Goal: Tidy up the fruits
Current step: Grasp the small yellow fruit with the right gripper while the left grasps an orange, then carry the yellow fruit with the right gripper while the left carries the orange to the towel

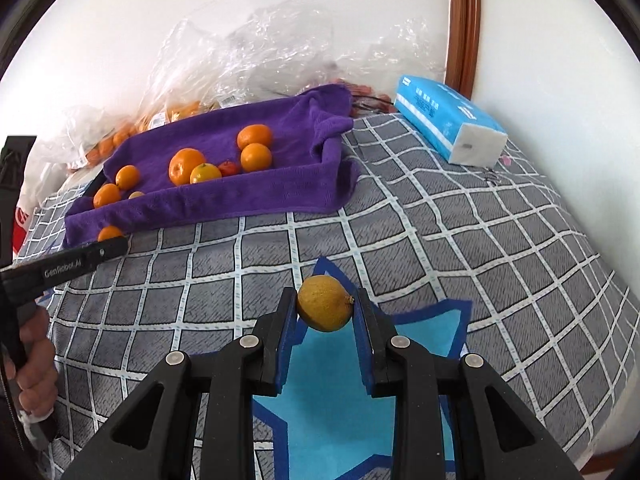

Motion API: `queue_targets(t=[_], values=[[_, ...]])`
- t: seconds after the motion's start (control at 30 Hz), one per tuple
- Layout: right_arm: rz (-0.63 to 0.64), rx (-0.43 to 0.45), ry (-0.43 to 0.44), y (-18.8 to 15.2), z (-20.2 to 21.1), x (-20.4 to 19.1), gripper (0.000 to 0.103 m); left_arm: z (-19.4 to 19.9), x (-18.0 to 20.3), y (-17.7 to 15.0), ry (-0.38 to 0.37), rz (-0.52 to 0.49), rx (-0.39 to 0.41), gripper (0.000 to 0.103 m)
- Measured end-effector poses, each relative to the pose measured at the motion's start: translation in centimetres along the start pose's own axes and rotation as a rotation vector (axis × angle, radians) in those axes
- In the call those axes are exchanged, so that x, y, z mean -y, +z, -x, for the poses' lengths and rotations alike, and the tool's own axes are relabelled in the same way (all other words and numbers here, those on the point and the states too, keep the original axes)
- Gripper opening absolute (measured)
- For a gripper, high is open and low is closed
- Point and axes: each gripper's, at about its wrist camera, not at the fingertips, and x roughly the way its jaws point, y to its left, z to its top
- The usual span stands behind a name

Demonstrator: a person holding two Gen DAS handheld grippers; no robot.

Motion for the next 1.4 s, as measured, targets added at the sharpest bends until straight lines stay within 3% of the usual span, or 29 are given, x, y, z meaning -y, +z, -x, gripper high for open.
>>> queue_targets(t=[0.9,1.4], values=[[0.044,0.051,0.104,1.9,4.1,-6.6,0.028,9.1,-5.3,-2.2,-0.011,0.098,0.055,0.032],[0.025,0.083,0.086,4.7,5.3,-7.2,0.028,10.8,-6.1,0.3,-0.034,0.101,0.092,0.032]])
